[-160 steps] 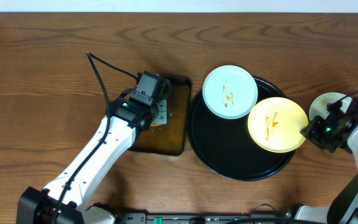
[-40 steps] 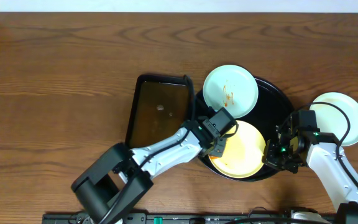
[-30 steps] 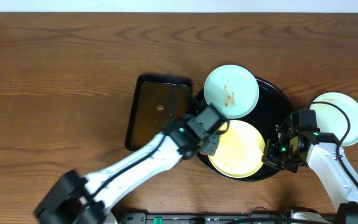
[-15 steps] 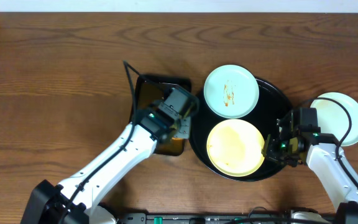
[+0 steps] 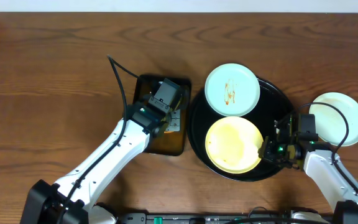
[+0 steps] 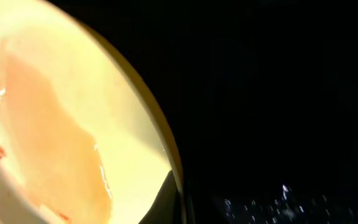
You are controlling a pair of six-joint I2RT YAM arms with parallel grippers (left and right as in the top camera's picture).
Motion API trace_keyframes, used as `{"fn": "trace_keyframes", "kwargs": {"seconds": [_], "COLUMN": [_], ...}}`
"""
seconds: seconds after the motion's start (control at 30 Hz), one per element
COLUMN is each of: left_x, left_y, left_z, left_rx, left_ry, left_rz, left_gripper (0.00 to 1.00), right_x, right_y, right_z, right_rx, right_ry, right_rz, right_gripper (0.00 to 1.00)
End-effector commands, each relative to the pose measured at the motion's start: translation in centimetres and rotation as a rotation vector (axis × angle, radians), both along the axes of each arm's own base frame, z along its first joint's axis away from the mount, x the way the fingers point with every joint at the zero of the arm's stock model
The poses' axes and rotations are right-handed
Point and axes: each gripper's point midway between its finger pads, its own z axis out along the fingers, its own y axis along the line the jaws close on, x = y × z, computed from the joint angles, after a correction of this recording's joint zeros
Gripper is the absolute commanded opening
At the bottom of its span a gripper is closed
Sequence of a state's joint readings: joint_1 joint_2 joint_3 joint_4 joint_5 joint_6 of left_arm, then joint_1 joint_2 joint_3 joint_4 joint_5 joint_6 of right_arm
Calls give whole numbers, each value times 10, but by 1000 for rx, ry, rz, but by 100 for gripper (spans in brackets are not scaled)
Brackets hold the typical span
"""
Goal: Clean dirty plates on tray and stack at the side
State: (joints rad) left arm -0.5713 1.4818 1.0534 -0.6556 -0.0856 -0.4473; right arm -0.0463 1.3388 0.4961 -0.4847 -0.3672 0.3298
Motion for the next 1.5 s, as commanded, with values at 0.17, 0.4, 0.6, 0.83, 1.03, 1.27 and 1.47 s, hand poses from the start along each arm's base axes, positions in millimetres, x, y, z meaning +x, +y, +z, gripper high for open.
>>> {"fn": "trace_keyframes", "kwargs": {"seconds": [0.17, 0.4, 0.6, 0.83, 1.03, 1.27, 1.47], "left_x": [0, 0, 0, 0, 0, 0, 0], "left_y": [6, 6, 6, 6, 6, 6, 6], "left_z": [-1, -1, -1, -1, -1, -1, -1], "left_rx": [23, 23, 23, 22, 23, 23, 22], "left_ry": [-5, -6, -6, -6, -6, -6, -5], "left_rz": [3, 3, 3, 3, 3, 3, 3], "left_gripper": [8, 8, 8, 8, 8, 8, 8], "right_x": [24, 34, 42, 45, 38, 42, 60], "right_y": [5, -4, -40, -70, -76, -44, -3], "right_z": [31, 76, 106, 143, 156, 145, 136], "right_rx": [6, -70, -295, -499, -621, -465, -231], "right_ry": [-149, -298, -416, -433, -384, -354, -364], "right_rz": [46, 68, 16, -47, -24, 42, 81], "right_gripper": [1, 1, 1, 1, 1, 1, 1]}}
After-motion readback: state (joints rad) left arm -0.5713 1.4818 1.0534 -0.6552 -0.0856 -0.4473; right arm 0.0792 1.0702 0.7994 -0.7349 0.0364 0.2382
